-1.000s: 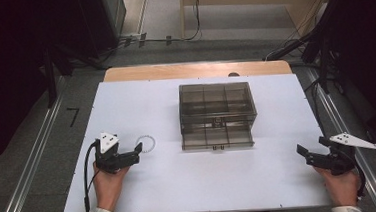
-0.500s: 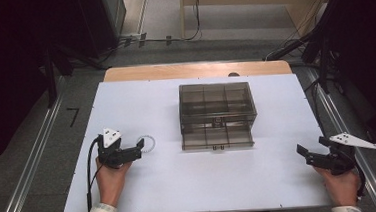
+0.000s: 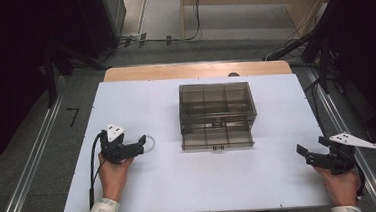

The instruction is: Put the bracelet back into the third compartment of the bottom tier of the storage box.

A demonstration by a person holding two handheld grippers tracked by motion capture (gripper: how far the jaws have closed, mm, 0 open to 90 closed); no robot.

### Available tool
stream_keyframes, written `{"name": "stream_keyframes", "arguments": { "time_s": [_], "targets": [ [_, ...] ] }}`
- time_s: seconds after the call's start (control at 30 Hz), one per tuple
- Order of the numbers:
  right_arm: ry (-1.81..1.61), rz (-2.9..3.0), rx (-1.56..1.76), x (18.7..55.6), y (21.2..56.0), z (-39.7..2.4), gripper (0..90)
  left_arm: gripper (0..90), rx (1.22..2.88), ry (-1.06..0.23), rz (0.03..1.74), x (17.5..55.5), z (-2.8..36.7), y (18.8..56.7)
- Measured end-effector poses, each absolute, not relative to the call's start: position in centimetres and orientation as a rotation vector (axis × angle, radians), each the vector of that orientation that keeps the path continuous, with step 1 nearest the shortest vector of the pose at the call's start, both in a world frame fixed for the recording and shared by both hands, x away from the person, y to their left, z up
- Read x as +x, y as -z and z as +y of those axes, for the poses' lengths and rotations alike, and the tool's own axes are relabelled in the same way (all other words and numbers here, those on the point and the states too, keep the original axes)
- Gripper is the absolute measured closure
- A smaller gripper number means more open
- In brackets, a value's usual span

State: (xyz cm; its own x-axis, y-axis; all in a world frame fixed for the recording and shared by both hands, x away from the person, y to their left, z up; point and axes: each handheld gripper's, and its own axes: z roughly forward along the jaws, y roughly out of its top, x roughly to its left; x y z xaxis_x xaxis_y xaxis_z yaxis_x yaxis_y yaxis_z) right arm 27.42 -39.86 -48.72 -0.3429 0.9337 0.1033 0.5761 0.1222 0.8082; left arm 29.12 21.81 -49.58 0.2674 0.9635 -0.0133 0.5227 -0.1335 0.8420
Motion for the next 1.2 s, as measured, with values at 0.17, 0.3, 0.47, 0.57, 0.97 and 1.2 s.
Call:
{"name": "stream_keyframes", "arguments": {
  "time_s": [0.17, 0.3, 0.47, 0.57, 0.97, 1.2],
  "targets": [
    [-1.106, 1.973, 1.456, 27.4, 48.7, -39.8, 4.5, 6.9, 1.78, -0.722, 1.38, 29.3, 22.1, 49.7],
    [-1.097, 1.978, 1.457, 27.4, 48.7, -39.7, 4.5, 10.6, 1.807, -0.732, 1.383, 29.3, 22.0, 49.9],
    [-1.097, 1.978, 1.458, 27.4, 48.8, -39.7, 4.5, 14.2, 1.834, -0.723, 1.392, 29.6, 21.9, 50.3],
    [-1.094, 1.981, 1.46, 27.5, 48.8, -39.7, 4.6, 17.2, 1.827, -0.718, 1.401, 29.8, 22.0, 50.4],
    [-1.089, 1.987, 1.464, 27.6, 48.9, -39.7, 4.5, 39.4, 1.892, -0.665, 1.408, 30.3, 22.2, 51.0],
    [-1.082, 1.99, 1.469, 27.7, 49.0, -39.7, 4.6, 60.2, 1.92, -0.637, 1.391, 30.4, 22.1, 51.0]
  ]
}}
